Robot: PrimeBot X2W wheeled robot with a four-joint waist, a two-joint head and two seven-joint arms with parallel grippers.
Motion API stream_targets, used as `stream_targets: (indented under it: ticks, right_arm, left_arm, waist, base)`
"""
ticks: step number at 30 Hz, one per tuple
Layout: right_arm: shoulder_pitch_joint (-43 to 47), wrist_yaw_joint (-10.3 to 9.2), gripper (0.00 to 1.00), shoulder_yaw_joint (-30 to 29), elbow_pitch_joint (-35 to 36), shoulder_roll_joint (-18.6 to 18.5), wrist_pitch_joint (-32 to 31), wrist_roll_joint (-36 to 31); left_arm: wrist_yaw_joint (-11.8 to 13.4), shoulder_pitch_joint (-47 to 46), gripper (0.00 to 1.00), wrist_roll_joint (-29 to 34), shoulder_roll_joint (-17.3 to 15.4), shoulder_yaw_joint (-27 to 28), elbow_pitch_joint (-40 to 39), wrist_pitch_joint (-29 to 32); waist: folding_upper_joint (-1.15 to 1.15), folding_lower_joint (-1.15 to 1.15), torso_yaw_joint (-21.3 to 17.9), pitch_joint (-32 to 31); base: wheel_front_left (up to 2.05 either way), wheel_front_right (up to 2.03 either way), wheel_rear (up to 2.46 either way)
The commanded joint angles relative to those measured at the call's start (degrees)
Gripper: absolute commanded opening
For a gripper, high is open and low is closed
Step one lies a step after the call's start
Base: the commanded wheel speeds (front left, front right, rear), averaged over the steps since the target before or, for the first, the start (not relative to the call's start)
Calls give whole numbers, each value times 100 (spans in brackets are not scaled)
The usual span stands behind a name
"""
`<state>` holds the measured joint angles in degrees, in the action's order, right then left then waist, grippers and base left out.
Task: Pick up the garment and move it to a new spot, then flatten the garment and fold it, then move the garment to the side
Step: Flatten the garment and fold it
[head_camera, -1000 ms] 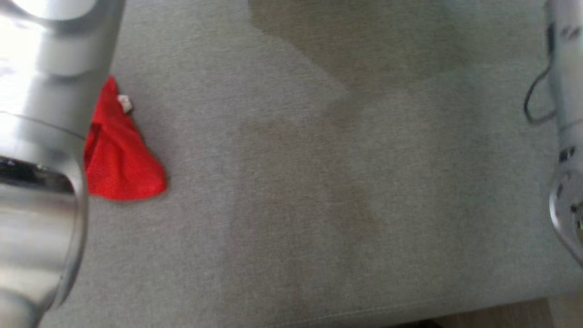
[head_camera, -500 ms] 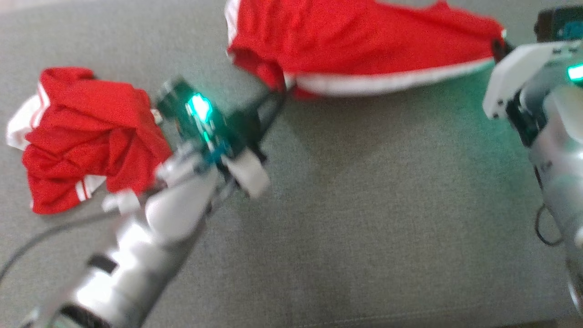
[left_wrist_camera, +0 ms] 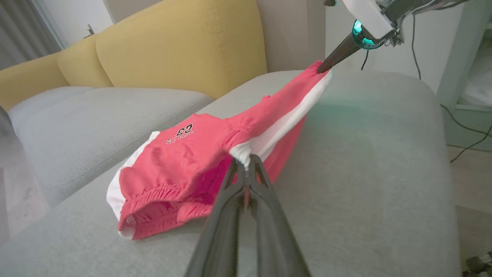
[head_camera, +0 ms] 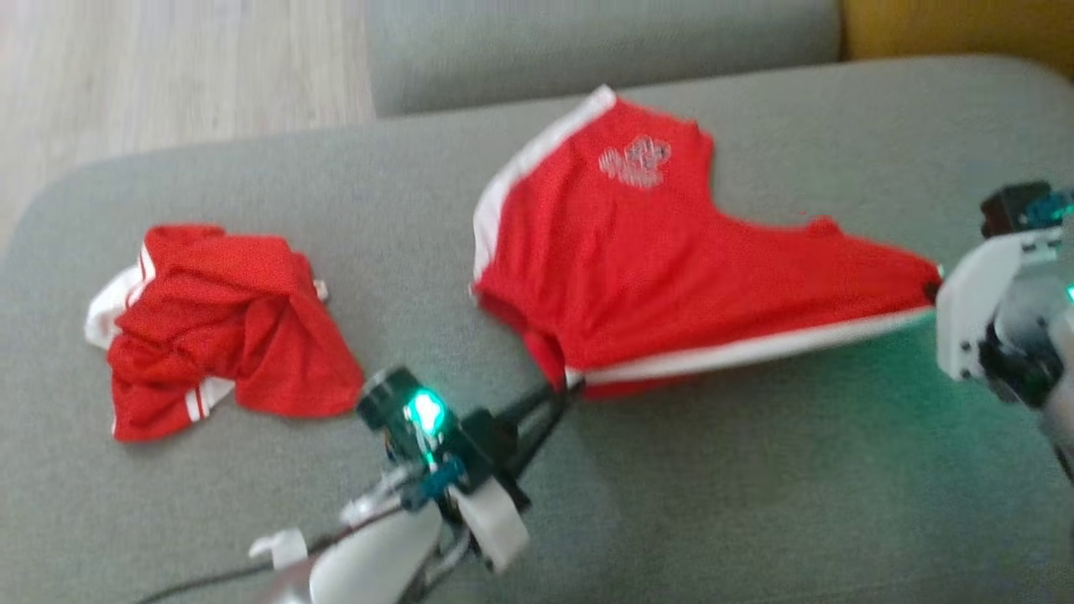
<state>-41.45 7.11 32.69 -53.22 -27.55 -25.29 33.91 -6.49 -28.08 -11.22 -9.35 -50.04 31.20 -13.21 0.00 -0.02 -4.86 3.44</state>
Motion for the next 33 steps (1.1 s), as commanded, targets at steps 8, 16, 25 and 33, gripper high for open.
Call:
stream_targets:
  ticks: [8, 16, 25, 33]
  right_arm:
    - [765, 37, 0, 107, 1472, -1076, -580, 745]
    - [641, 37, 0, -897, 1923, -912, -243, 350]
    - [-428, 37, 0, -1946, 1566, -85, 180, -876]
    - [-1227, 37, 0, -2251, 882, 362, 788, -1682]
  left_arm:
    - [197, 580, 0, -278, -173, 65, -952, 317]
    - [421, 273, 0, -333, -135, 272, -1348, 473]
    - [522, -451, 0, -329, 208, 430, -1020, 289]
    - [564, -882, 0, -344, 480, 380, -645, 83]
  waist:
    - [0, 2, -59, -333]
    - [0, 2, 176, 178]
    - [0, 2, 633, 829]
    - [0, 2, 1032, 1298]
  base:
    - [0, 0, 0]
    - [0, 0, 0]
    - [0, 0, 0]
    - [0, 0, 0]
